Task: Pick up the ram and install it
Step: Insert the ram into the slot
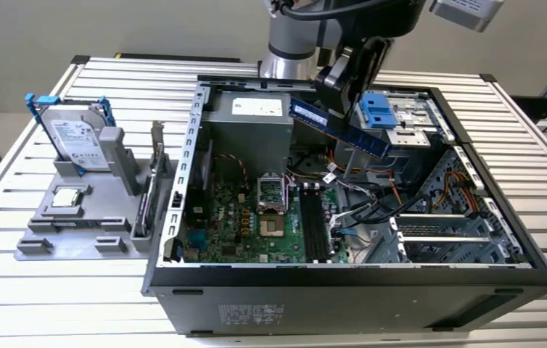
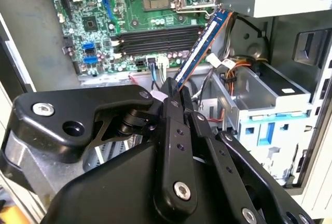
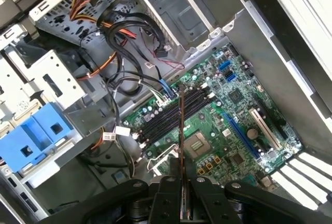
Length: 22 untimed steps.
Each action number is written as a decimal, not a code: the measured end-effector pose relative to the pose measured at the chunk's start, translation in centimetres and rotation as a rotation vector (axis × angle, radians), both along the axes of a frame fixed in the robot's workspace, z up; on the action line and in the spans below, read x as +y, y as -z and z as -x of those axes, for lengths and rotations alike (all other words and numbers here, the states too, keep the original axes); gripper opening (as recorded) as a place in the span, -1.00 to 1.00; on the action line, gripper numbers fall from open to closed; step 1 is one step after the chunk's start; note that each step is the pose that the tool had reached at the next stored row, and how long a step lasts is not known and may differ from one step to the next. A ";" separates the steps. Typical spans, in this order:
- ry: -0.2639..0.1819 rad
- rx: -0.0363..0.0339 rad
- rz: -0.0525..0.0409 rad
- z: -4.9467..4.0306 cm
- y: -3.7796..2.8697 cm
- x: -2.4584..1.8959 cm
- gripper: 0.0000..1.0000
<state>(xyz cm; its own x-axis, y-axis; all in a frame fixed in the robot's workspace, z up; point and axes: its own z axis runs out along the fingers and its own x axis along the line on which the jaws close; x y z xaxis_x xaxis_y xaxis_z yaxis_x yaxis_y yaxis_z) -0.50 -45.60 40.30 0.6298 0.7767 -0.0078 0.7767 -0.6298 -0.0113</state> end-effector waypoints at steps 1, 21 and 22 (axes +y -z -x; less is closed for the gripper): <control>0.010 0.0006 0.0000 0.01 0.00 0.00 -1.00; 0.104 0.0010 -0.0001 0.00 -0.03 0.00 -1.00; 0.109 0.0010 -0.0001 0.00 -0.03 0.00 -1.00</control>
<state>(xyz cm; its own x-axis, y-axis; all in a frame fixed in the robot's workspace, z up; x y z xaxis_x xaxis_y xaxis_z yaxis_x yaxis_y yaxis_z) -0.50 -45.60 40.32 0.7104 0.7038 -0.0084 0.7037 -0.7104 -0.0121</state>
